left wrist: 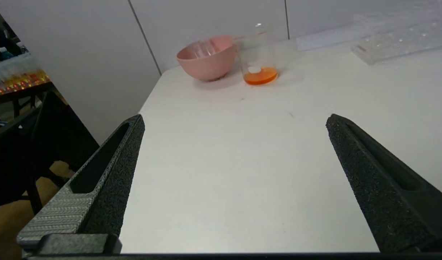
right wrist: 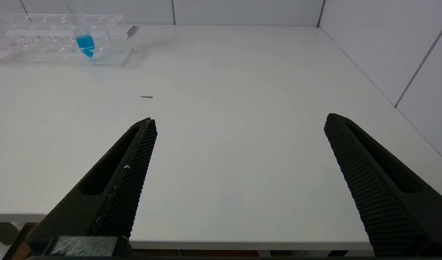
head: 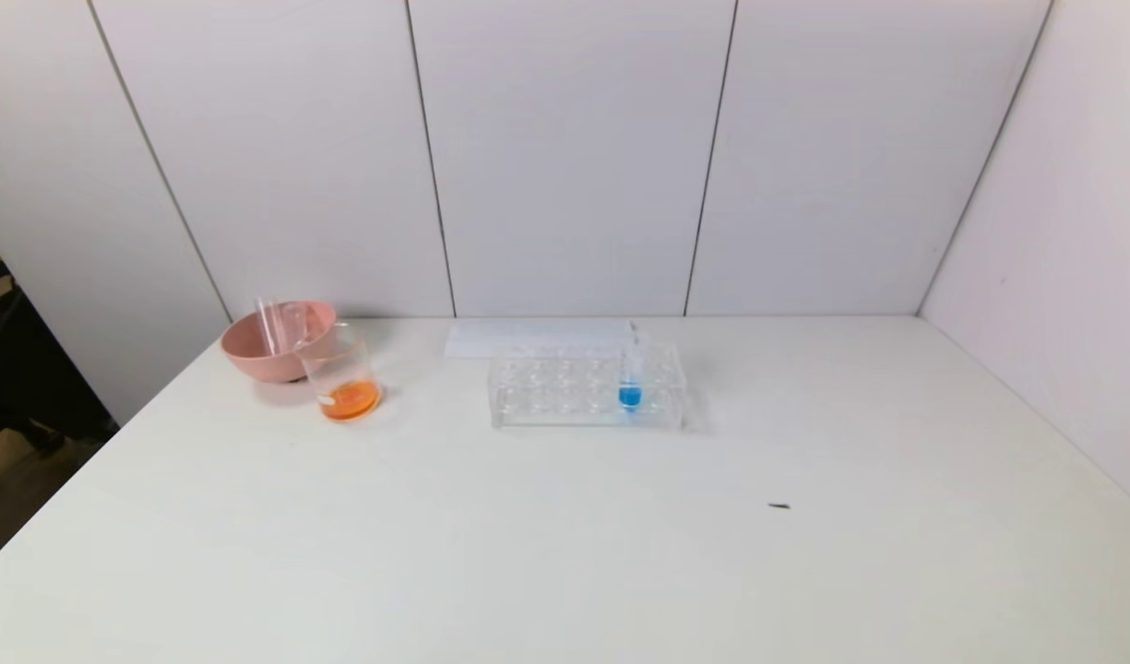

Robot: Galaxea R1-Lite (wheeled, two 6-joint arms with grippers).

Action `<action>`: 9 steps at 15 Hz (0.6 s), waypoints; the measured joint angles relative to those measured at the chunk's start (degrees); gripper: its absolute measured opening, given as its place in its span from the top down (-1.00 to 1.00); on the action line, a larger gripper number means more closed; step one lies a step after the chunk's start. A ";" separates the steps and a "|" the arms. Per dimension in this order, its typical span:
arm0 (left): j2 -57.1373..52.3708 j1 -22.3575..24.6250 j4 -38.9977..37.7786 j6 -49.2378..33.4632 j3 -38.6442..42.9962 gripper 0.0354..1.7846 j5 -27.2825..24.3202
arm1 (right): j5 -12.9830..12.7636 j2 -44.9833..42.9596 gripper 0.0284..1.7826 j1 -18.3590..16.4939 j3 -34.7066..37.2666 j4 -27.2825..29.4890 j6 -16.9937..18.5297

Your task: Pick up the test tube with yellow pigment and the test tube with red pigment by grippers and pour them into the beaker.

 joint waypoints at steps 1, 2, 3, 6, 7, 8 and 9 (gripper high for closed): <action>0.02 0.00 1.93 -0.18 0.00 -0.98 -0.84 | 0.00 0.00 -0.91 0.00 0.00 0.00 0.05; 0.05 0.00 3.28 -0.55 0.00 -0.98 -2.46 | 0.00 0.00 -0.91 0.00 0.00 0.00 0.05; 0.05 0.00 3.89 -0.82 0.00 -0.98 -3.95 | 0.00 0.00 -0.91 0.00 0.00 0.00 0.02; 0.07 0.00 6.39 -2.80 0.00 -0.98 -4.63 | 0.00 0.00 -0.91 0.00 0.00 0.00 0.00; 0.07 -0.02 6.64 -4.02 0.00 -0.98 -4.36 | 0.00 0.00 -0.91 0.00 0.00 0.00 0.05; 0.07 -0.02 6.61 -4.38 0.00 -0.98 -4.30 | 0.00 0.00 -0.91 0.00 0.00 0.00 0.05; 0.07 -0.02 6.61 -4.40 0.00 -0.98 -4.28 | 0.00 0.00 -0.91 0.00 0.00 0.00 0.05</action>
